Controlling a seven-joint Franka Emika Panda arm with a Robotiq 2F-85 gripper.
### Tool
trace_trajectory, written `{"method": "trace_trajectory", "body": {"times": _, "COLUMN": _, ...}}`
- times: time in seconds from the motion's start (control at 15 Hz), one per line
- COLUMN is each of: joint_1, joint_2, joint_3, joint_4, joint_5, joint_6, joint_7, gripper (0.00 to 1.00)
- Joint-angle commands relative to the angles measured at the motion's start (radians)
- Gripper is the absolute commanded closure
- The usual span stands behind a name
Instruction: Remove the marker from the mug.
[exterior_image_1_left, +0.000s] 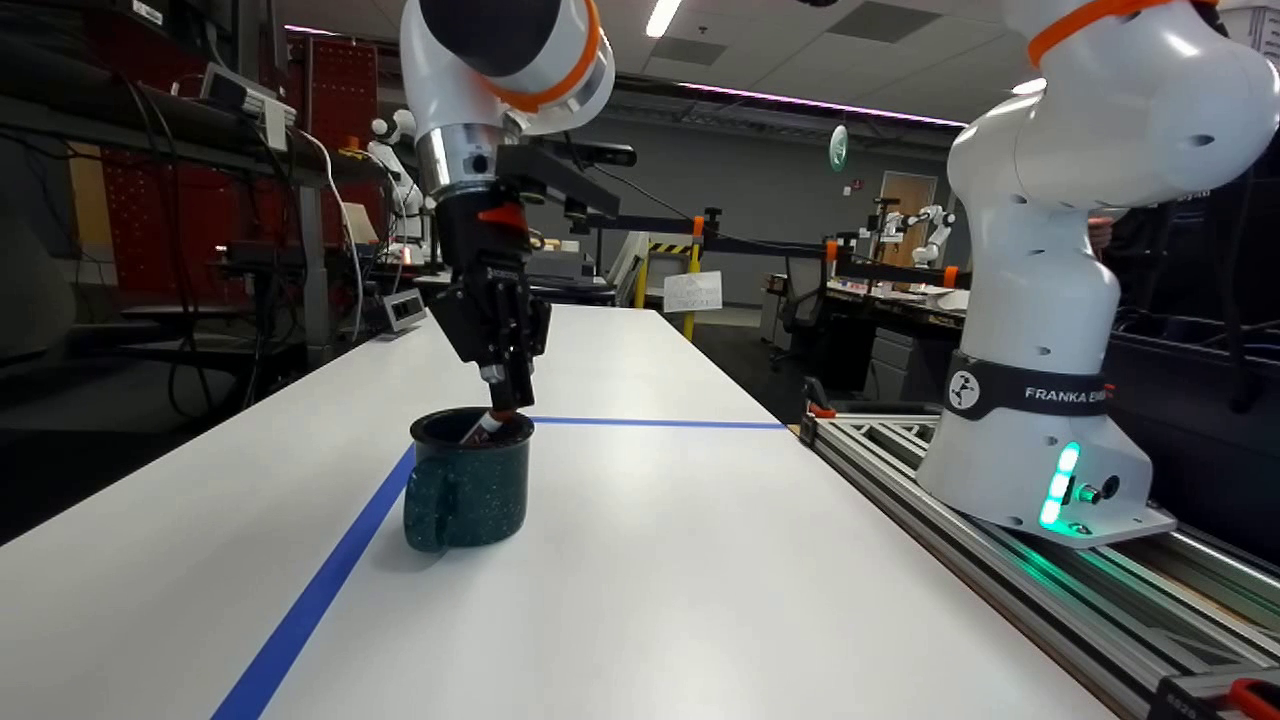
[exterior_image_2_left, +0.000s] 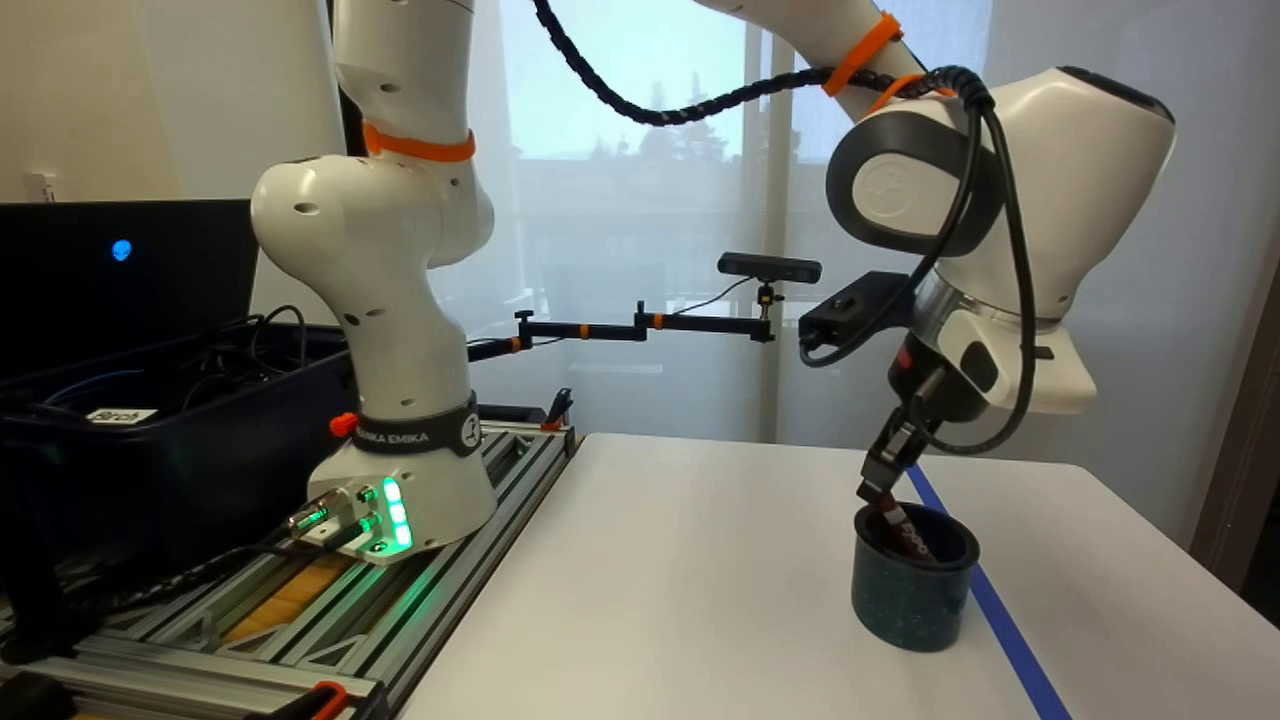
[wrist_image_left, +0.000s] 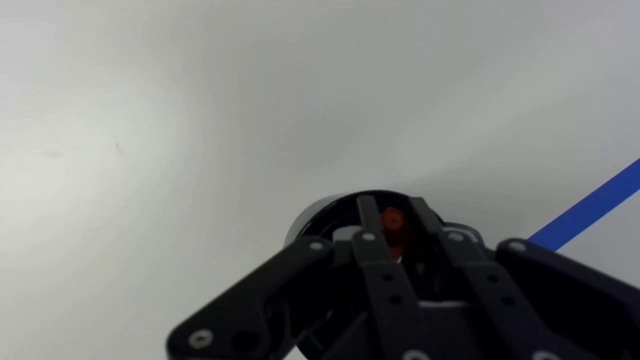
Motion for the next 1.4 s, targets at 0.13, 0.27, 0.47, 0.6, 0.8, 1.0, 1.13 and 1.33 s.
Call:
{"method": "trace_trajectory", "body": {"times": 0.13, "joint_1": 0.015, "joint_2": -0.182, "joint_3": 0.003, "joint_4": -0.067, "joint_5": -0.005, "joint_6": -0.054, "joint_7": 0.002, "gripper": 0.95}}
{"method": "trace_trajectory", "body": {"times": 0.27, "joint_1": 0.025, "joint_2": -0.246, "joint_3": 0.008, "joint_4": -0.096, "joint_5": -0.021, "joint_6": -0.057, "joint_7": -0.006, "gripper": 0.95}}
{"method": "trace_trajectory", "body": {"times": 0.47, "joint_1": 0.045, "joint_2": -0.333, "joint_3": 0.024, "joint_4": -0.136, "joint_5": -0.058, "joint_6": -0.080, "joint_7": -0.018, "gripper": 0.95}}
{"method": "trace_trajectory", "body": {"times": 0.6, "joint_1": 0.061, "joint_2": -0.370, "joint_3": 0.041, "joint_4": -0.158, "joint_5": -0.084, "joint_6": -0.077, "joint_7": -0.040, "gripper": 0.95}}
{"method": "trace_trajectory", "body": {"times": 0.8, "joint_1": 0.086, "joint_2": -0.378, "joint_3": 0.062, "joint_4": -0.180, "joint_5": -0.102, "joint_6": -0.050, "joint_7": -0.107, "gripper": 0.95}}
{"method": "trace_trajectory", "body": {"times": 1.0, "joint_1": 0.104, "joint_2": -0.352, "joint_3": 0.070, "joint_4": -0.192, "joint_5": -0.090, "joint_6": -0.029, "joint_7": -0.175, "gripper": 0.95}}
{"method": "trace_trajectory", "body": {"times": 1.13, "joint_1": 0.112, "joint_2": -0.322, "joint_3": 0.072, "joint_4": -0.199, "joint_5": -0.087, "joint_6": -0.026, "joint_7": -0.226, "gripper": 0.95}}
{"method": "trace_trajectory", "body": {"times": 1.33, "joint_1": 0.119, "joint_2": -0.283, "joint_3": 0.077, "joint_4": -0.217, "joint_5": -0.090, "joint_6": -0.020, "joint_7": -0.292, "gripper": 0.95}}
